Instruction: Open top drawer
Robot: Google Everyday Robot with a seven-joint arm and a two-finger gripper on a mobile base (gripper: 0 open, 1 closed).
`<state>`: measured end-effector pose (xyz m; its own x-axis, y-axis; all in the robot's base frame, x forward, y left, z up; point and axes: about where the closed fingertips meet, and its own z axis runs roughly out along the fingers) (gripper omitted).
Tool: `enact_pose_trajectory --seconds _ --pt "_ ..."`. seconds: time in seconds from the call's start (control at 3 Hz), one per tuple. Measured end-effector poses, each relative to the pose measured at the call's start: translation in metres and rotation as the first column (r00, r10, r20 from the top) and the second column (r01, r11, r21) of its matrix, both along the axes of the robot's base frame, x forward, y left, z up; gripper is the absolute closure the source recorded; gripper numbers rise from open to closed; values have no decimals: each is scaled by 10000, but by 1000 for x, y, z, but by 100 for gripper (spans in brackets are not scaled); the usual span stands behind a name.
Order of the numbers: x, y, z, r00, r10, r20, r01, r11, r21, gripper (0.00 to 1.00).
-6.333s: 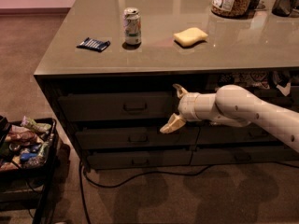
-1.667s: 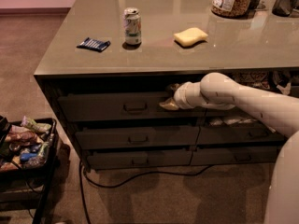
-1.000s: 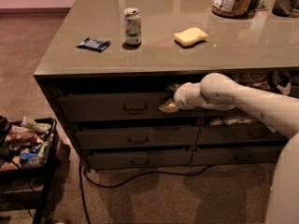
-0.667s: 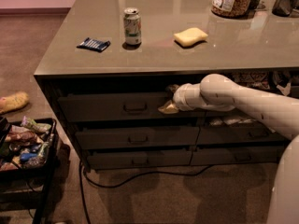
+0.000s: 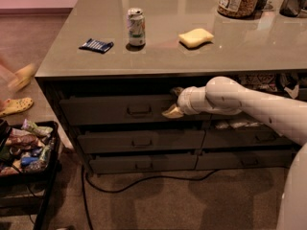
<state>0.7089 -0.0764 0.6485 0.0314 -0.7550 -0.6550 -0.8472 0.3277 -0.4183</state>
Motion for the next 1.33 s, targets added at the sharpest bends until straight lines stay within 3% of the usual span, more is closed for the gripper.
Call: enact_pose_trajectory --seconds 1.33 --pt "-16 3 2 9995 194 -263 -192 9998 90 40"
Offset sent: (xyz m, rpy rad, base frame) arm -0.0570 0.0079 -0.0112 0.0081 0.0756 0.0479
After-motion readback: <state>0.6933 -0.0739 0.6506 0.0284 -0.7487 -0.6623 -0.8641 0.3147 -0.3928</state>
